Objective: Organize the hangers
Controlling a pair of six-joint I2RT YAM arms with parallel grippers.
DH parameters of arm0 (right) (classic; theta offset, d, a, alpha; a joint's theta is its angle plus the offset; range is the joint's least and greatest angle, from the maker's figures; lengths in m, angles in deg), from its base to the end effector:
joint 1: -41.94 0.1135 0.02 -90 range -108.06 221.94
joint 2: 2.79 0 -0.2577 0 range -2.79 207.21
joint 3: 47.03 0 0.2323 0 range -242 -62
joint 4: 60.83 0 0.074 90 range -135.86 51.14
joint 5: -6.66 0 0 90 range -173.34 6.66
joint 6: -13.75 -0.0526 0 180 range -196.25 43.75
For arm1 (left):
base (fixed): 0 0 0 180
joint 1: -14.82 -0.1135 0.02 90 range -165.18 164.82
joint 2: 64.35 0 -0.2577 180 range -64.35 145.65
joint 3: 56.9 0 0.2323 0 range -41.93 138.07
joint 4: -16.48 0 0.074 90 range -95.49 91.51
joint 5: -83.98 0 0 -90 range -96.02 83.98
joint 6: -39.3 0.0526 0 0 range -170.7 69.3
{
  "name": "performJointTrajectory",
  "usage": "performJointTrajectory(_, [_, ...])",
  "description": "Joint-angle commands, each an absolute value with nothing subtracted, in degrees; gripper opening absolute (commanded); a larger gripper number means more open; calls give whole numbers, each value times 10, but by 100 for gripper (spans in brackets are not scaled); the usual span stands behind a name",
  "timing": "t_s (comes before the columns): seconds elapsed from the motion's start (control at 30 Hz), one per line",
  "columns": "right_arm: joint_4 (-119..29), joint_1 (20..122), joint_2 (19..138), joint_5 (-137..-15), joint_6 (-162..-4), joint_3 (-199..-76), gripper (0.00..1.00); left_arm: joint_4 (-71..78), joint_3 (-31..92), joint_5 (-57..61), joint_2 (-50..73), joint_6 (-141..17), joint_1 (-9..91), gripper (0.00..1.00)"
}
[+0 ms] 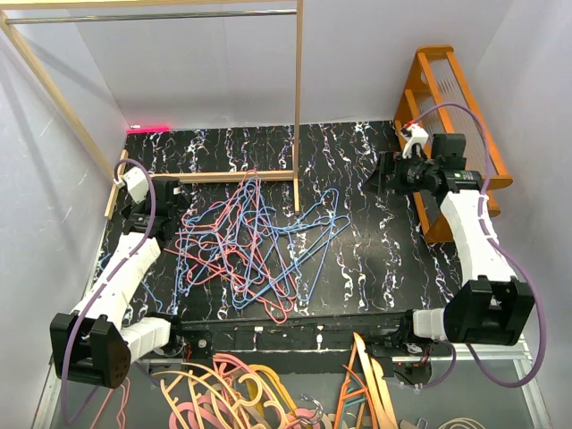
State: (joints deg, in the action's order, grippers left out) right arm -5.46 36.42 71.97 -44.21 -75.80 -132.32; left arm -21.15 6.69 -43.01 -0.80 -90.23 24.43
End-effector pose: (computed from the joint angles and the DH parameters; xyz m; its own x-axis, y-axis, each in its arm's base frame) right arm 0.2640 0.0078 0.3236 -0.6989 0.0614 -0.7126 -0.3763 0.8157 0.4394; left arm 0.2315 -0.0071 0.2736 -0.2496 -0.4734 -0.8448 -0.6425 0.7336 -0.2213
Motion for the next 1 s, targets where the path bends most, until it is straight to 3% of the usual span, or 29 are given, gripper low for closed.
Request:
performJointTrajectory(0.0, [-47, 394, 763, -486, -673, -1365, 98, -208, 61, -442, -17, -895, 248, 84])
performJointTrajectory(0.07, [-1, 393, 791, -403, -605, -1399, 98, -217, 66, -432, -14, -894, 247, 83])
performJointTrajectory(0.17, [-4, 396, 811, -379, -587, -1418, 98, -235, 79, -407, -9, -897, 247, 81])
performJointTrajectory(0.37, [-23, 477, 815, -463, -531, -1413, 98, -266, 61, -313, -35, -879, 248, 83])
performJointTrajectory(0.53, [-38, 505, 817, -466, -534, -1406, 98, -346, 67, -109, -3, -934, 247, 59])
performJointTrajectory(0.63, [-58, 506, 817, -448, -546, -1388, 98, -322, 35, 28, -3, -933, 250, 58])
performJointTrajectory(0.73, [-64, 507, 821, -430, -556, -1381, 98, -283, -2, 45, -28, -917, 251, 60])
performJointTrajectory(0.97, [-64, 508, 814, -413, -560, -1374, 98, -241, 14, 38, 84, -892, 281, 59])
